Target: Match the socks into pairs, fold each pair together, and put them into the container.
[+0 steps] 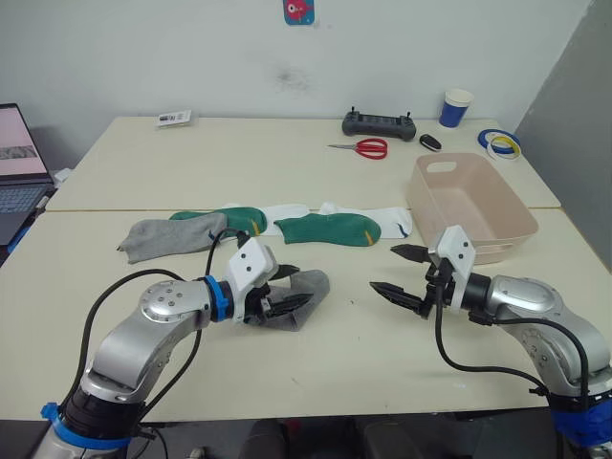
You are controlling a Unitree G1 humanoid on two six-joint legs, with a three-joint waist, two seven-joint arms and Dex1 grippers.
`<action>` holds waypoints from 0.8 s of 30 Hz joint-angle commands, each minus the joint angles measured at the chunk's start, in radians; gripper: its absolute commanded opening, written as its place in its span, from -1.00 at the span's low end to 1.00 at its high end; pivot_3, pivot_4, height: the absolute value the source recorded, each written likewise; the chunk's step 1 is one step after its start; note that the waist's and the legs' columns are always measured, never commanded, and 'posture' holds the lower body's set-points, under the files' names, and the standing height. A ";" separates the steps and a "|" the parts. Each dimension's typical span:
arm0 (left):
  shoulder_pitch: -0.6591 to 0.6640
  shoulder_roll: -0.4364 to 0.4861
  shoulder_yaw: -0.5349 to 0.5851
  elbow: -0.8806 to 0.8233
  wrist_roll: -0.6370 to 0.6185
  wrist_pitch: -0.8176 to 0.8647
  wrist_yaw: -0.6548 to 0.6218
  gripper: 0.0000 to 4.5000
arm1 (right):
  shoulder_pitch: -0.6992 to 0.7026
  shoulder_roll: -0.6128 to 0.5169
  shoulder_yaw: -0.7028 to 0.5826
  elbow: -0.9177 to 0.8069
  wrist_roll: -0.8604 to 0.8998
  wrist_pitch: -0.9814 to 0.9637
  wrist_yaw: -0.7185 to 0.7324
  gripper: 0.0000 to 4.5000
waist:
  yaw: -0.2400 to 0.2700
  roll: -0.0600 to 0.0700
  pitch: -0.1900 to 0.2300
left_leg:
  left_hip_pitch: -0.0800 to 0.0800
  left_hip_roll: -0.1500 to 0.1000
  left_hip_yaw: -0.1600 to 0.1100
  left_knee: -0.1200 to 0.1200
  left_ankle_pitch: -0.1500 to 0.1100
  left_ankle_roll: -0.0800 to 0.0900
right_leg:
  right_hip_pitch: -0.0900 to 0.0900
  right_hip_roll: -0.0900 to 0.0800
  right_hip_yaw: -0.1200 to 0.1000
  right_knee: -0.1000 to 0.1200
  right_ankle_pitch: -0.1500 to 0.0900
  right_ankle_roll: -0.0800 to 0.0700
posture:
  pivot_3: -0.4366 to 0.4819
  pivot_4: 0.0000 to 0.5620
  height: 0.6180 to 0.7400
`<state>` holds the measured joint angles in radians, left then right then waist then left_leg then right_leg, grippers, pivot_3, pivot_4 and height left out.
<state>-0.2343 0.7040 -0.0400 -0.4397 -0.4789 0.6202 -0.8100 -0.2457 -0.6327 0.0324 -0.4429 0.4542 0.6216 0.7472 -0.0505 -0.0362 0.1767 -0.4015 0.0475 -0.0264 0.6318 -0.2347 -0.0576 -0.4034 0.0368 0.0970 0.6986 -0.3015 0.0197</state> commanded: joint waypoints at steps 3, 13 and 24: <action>0.038 0.095 0.220 0.040 -0.094 0.021 -0.067 0.99 | -0.019 -0.036 -0.012 -0.010 -0.003 -0.025 0.035 1.00 | -0.003 0.000 0.000 | 0.000 0.000 0.000 0.000 0.000 0.000 | 0.000 0.000 0.000 0.000 0.000 0.000 | -0.05 -0.47 1.00; 0.066 0.019 0.112 0.174 0.092 -0.159 0.000 0.82 | -0.082 -0.021 0.019 0.051 -0.017 -0.059 0.068 1.00 | 0.008 0.000 0.000 | 0.000 0.000 0.000 0.000 0.000 0.000 | 0.000 -0.001 0.000 -0.001 0.000 0.000 | -0.05 -0.47 1.00; -0.062 -0.071 -0.021 0.320 0.236 -0.248 0.023 -0.68 | -0.041 -0.035 0.002 0.009 -0.005 -0.049 0.059 1.00 | 0.018 0.000 0.000 | 0.000 0.000 0.000 0.001 0.000 0.000 | 0.001 0.000 0.000 0.000 0.000 0.000 | -0.05 -0.47 1.00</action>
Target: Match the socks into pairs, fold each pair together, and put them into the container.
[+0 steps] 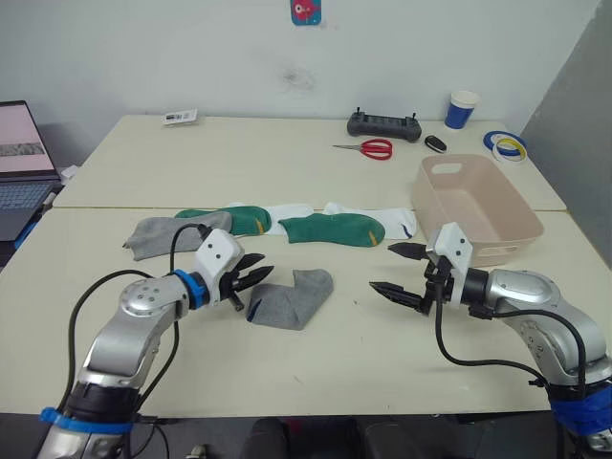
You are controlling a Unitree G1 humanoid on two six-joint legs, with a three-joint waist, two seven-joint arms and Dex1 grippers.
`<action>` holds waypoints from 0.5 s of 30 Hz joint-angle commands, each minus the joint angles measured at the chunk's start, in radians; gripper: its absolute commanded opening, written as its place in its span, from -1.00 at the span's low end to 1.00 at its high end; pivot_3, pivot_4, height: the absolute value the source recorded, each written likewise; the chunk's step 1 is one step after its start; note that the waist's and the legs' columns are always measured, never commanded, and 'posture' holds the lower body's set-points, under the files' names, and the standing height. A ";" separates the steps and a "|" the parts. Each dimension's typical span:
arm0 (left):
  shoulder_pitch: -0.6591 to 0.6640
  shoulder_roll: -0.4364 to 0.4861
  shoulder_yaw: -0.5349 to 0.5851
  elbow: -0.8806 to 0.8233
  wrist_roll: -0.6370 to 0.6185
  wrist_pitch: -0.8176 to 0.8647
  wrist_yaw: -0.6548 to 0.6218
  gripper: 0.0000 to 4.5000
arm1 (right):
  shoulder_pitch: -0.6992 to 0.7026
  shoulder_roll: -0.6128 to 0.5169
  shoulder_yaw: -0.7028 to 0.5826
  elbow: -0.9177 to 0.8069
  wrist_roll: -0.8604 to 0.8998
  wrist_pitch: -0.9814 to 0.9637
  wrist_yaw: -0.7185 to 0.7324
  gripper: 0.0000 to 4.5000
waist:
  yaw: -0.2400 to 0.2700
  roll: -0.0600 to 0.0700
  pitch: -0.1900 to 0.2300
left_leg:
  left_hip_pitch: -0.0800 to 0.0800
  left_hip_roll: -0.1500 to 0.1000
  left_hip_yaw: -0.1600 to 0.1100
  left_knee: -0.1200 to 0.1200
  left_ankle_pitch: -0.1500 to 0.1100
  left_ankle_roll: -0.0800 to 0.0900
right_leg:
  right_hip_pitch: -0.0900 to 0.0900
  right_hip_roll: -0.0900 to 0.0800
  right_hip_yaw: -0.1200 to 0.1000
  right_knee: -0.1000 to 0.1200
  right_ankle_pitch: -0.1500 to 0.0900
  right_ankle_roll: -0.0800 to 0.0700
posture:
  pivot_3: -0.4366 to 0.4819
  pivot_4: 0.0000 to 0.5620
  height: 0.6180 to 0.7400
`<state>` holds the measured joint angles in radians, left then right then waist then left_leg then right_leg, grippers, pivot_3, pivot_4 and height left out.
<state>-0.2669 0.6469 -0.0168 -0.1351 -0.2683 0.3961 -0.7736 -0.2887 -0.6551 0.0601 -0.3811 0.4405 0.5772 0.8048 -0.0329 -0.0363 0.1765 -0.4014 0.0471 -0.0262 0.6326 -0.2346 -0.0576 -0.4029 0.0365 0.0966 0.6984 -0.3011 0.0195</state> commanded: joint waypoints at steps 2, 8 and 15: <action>-0.049 -0.023 -0.073 0.040 0.037 -0.024 -0.034 -0.97 | 0.003 -0.021 -0.031 -0.081 0.026 0.011 0.008 1.00 | 0.000 0.000 0.000 | 0.000 0.000 0.000 0.000 0.000 0.000 | 0.000 0.000 0.000 0.000 0.000 0.000 | -0.05 -0.47 1.00; -0.084 -0.046 -0.126 0.097 0.039 -0.023 -0.092 -0.99 | -0.009 -0.016 -0.023 -0.105 0.037 0.033 -0.007 1.00 | -0.001 0.000 0.000 | 0.000 0.000 -0.001 0.000 0.000 0.000 | 0.000 0.001 0.000 0.001 0.000 0.000 | -0.05 -0.47 1.00; -0.119 -0.050 -0.106 0.016 -0.070 0.080 -0.193 -0.99 | 0.009 0.006 -0.013 -0.103 0.028 0.026 -0.025 1.00 | 0.000 0.000 0.000 | 0.000 0.000 0.000 0.001 0.000 0.000 | 0.000 0.001 0.000 0.001 0.000 0.000 | -0.05 -0.47 1.00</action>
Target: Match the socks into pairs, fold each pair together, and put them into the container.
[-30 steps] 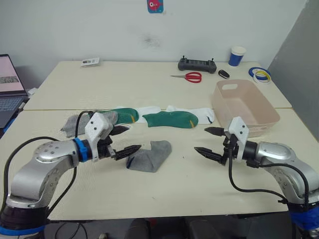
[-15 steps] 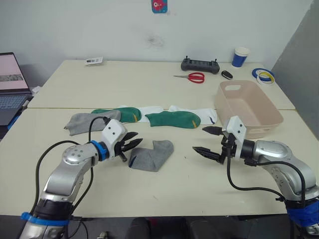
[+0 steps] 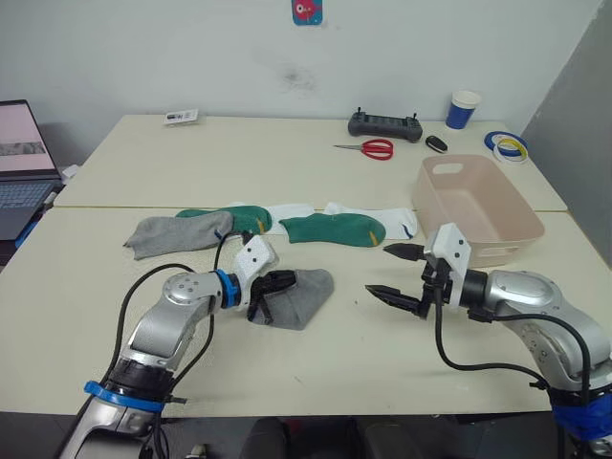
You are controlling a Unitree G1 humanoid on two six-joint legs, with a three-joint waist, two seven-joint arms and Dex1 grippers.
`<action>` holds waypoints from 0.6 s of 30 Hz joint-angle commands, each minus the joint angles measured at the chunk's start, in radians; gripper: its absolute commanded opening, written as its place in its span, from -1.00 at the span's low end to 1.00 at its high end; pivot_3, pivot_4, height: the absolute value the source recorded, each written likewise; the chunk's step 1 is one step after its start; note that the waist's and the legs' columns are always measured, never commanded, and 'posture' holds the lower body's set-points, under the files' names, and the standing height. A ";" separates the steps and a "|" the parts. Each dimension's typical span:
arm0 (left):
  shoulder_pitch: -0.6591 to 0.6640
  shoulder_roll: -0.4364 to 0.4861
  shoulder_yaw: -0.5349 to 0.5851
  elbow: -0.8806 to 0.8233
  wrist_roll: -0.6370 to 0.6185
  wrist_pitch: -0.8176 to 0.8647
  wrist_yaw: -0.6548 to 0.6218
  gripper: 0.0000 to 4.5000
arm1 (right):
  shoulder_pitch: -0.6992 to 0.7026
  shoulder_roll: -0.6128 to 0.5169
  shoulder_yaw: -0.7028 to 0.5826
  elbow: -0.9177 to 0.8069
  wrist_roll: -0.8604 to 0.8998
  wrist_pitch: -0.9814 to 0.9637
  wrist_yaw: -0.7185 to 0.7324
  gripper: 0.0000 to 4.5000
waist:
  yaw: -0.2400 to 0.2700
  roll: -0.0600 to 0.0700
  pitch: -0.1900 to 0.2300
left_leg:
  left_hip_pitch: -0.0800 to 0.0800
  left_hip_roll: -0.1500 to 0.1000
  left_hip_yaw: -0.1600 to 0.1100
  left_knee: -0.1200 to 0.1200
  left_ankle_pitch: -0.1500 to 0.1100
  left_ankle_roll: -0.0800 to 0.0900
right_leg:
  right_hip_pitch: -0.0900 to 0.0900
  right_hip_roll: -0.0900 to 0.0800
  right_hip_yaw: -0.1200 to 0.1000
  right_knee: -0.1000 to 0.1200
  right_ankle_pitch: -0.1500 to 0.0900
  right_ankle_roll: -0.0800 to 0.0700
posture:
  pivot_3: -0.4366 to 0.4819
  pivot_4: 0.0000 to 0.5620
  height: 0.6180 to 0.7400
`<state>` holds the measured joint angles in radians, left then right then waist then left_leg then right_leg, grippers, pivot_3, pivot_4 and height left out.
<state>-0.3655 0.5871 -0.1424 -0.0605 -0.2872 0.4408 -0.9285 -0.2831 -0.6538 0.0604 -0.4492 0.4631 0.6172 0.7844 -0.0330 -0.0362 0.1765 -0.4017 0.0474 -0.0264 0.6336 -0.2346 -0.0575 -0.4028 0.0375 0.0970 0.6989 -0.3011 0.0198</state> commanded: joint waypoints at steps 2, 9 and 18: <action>-0.030 0.010 0.025 -0.077 -0.077 0.070 -0.051 -0.99 | 0.004 0.007 -0.014 -0.030 0.004 -0.017 -0.005 1.00 | -0.001 0.000 0.000 | 0.000 0.000 0.000 0.000 0.000 0.000 | 0.000 0.000 0.000 0.000 0.000 0.000 | -0.05 -0.47 1.00; -0.052 -0.019 -0.041 -0.175 -0.102 0.164 -0.048 -0.99 | -0.002 0.003 -0.022 -0.011 -0.008 -0.026 -0.004 1.00 | 0.000 0.000 0.000 | 0.000 0.000 0.000 0.000 0.000 0.000 | 0.000 0.000 0.000 0.000 0.000 0.000 | -0.05 -0.47 1.00; -0.043 -0.033 0.002 -0.262 -0.127 0.192 0.006 -0.99 | -0.006 -0.041 -0.023 0.003 -0.024 -0.046 0.037 1.00 | -0.001 0.000 0.000 | 0.000 0.000 -0.001 0.001 0.000 0.000 | 0.001 0.000 0.000 0.000 0.000 0.000 | -0.05 -0.47 1.00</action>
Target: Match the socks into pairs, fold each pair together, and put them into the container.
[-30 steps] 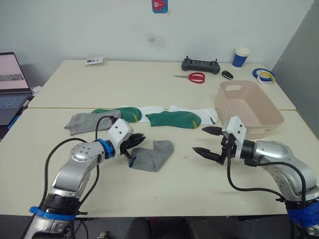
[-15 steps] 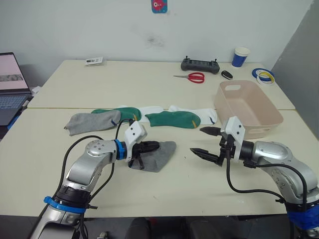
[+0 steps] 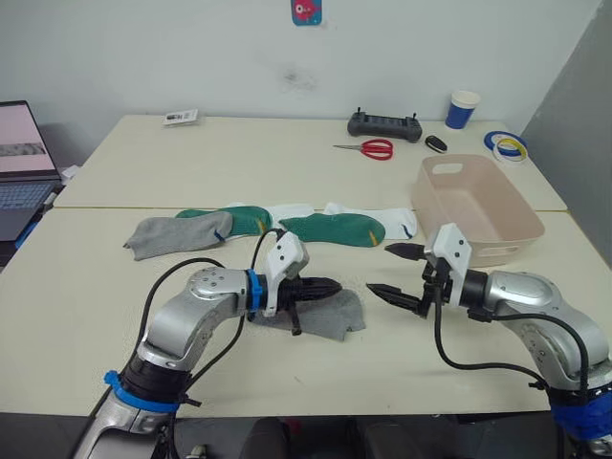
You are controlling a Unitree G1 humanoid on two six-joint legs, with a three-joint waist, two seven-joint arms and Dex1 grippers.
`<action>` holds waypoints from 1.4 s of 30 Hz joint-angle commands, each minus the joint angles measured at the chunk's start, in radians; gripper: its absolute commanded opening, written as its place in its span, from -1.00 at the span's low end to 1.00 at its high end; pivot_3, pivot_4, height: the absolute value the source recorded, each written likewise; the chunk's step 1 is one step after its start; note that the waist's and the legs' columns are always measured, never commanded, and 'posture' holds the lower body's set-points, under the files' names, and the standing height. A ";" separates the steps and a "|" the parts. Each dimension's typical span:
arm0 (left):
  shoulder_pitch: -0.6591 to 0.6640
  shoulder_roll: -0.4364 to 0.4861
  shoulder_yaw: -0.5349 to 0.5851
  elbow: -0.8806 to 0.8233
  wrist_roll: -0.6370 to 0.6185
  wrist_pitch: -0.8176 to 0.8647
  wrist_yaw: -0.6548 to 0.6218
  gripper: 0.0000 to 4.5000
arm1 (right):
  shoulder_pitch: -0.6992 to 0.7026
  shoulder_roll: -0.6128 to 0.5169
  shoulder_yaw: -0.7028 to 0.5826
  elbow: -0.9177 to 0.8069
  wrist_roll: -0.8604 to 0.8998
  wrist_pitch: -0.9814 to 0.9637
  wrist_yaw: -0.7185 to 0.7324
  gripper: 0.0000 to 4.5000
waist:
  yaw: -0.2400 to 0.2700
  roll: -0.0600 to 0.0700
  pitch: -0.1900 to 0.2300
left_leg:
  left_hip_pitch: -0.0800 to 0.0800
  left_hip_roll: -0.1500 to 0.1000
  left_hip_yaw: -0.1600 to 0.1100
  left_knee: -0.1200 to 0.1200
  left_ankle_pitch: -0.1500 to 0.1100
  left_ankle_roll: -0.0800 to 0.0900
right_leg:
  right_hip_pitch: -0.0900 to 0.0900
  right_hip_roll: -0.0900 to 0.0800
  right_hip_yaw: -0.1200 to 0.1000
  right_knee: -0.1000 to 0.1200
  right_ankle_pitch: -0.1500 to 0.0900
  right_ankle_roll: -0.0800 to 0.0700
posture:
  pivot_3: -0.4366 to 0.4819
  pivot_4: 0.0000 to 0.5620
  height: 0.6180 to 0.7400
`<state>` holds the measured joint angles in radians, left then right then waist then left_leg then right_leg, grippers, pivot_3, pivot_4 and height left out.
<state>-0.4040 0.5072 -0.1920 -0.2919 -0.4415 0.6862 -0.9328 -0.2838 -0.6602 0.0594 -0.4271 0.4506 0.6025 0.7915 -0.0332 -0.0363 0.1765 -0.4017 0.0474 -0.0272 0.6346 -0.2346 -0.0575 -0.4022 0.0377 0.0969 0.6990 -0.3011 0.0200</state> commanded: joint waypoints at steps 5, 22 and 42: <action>0.095 0.235 0.181 0.004 0.057 -0.230 -0.086 -0.72 | 0.046 -0.129 0.066 -0.026 -0.107 -0.194 0.165 1.00 | -0.011 0.000 0.000 | 0.001 0.001 -0.001 -0.001 0.000 0.000 | 0.000 0.001 0.000 0.000 0.000 0.000 | -0.05 -0.47 1.00; 0.335 0.309 0.251 0.419 0.377 -1.191 -0.183 0.99 | -0.029 0.005 0.360 0.310 -0.479 -0.809 0.267 1.00 | 0.003 0.000 0.000 | 0.001 0.000 0.002 -0.001 0.000 0.000 | -0.001 -0.002 0.000 -0.001 0.000 -0.001 | -0.05 -0.47 1.00; 0.186 0.271 0.057 0.626 0.444 -1.319 -0.135 -0.86 | -0.110 0.086 0.362 0.462 -0.526 -0.961 0.262 -0.99 | 0.007 0.003 -0.002 | 0.009 0.000 0.001 0.000 0.000 0.000 | 0.011 -0.002 -0.002 -0.001 0.002 -0.004 | -0.05 -0.47 1.00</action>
<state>-0.2270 0.7713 -0.1232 0.3334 0.0156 -0.6637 -1.0566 -0.3833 -0.5724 0.4350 0.0612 -0.1023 -0.3515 1.0441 -0.0260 -0.0330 0.1743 -0.3923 0.0471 -0.0265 0.6345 -0.2348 -0.0573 -0.3912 0.0356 0.0952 0.6977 -0.2988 0.0160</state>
